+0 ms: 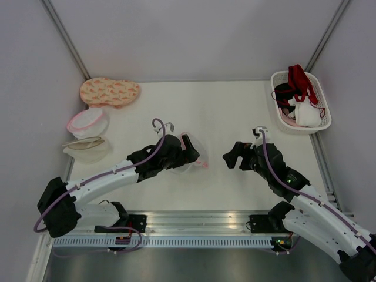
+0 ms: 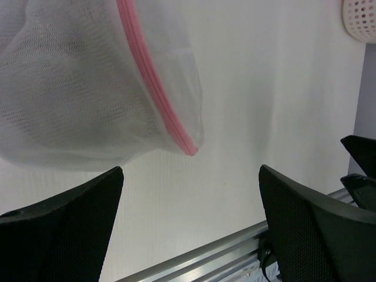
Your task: Unzip the laundry bag and remove the bra
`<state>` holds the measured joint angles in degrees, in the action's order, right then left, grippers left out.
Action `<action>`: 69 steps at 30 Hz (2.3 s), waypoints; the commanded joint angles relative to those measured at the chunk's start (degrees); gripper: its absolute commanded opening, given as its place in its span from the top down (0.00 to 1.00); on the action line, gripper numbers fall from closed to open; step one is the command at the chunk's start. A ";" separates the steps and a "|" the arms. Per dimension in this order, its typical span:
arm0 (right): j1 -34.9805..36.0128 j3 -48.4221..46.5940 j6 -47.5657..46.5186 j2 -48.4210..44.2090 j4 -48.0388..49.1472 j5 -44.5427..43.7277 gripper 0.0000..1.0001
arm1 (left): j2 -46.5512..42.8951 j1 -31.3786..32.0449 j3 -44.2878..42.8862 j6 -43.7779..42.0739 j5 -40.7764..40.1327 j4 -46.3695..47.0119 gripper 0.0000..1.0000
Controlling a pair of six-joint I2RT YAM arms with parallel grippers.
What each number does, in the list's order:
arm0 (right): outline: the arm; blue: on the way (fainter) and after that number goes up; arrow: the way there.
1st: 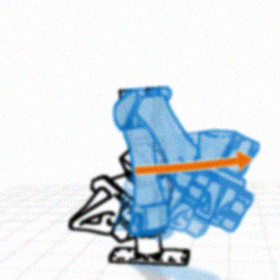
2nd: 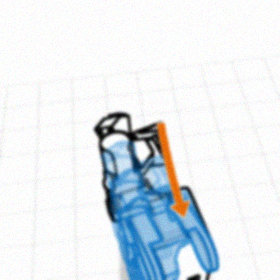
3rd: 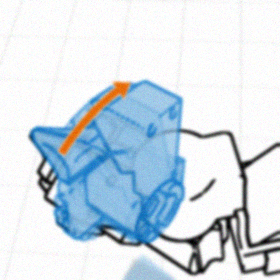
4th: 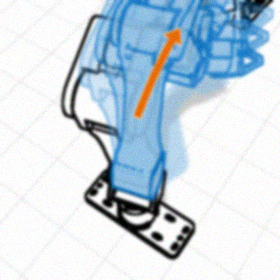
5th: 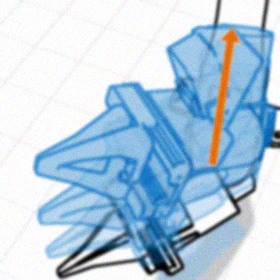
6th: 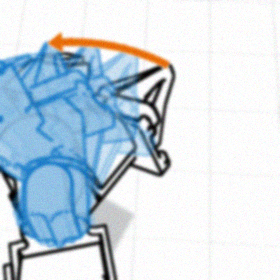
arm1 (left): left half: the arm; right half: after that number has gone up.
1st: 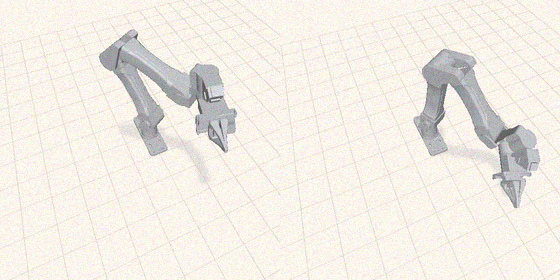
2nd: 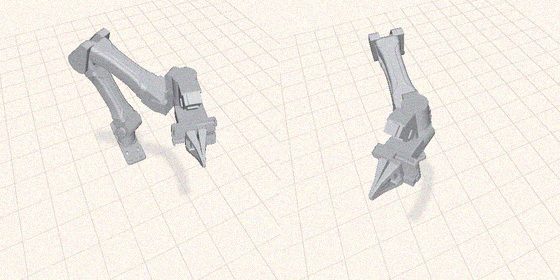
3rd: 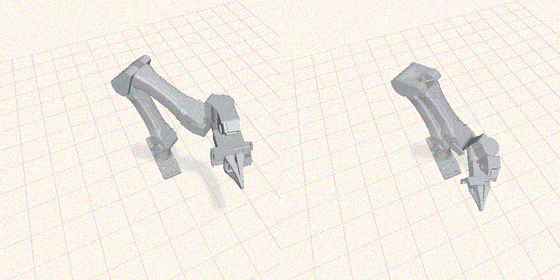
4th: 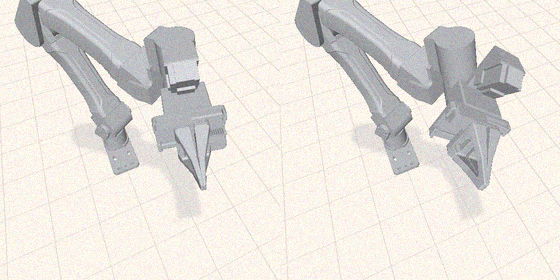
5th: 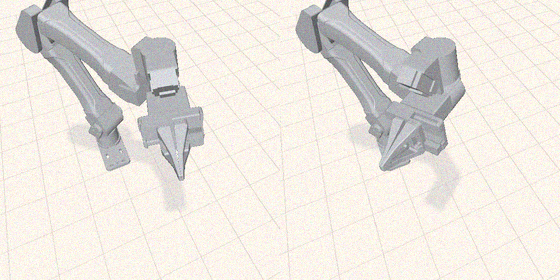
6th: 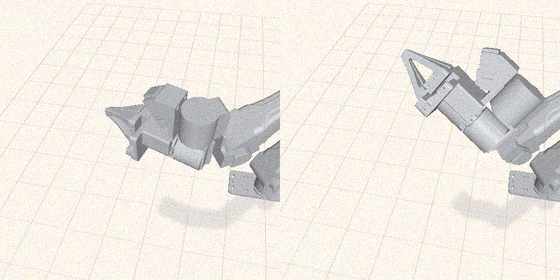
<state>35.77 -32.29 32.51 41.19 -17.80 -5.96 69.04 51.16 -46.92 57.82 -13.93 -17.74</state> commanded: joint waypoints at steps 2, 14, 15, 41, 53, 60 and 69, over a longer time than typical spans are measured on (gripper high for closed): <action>0.09 0.39 1.06 -0.85 1.46 -2.13 0.02 | 4.87 0.96 -4.67 4.75 -4.43 2.62 0.00; 0.00 0.21 1.32 -2.78 -0.48 -3.80 0.02 | 17.62 1.67 -8.28 7.57 -10.75 1.21 0.06; 0.00 0.13 1.33 -3.04 -0.83 -3.71 0.02 | 17.89 1.58 -8.28 7.57 -11.29 1.30 0.09; 0.09 6.98 0.98 -10.26 9.89 14.47 0.02 | -17.08 -5.00 31.42 7.82 13.18 52.22 0.98; 0.00 7.24 0.01 -1.91 17.28 28.98 0.10 | 11.62 -14.68 37.09 24.07 41.84 112.98 0.98; 0.00 7.16 -1.93 -2.87 15.25 28.19 0.16 | 12.09 -15.91 31.72 22.95 45.39 112.92 0.98; 0.09 8.83 -1.57 -0.85 18.84 28.28 0.22 | 13.58 -16.79 28.72 24.79 46.02 113.01 0.98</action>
<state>35.77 -23.73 31.64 40.05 -3.40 21.19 82.52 34.57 -16.19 79.99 30.65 71.48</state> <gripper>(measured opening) 0.792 0.035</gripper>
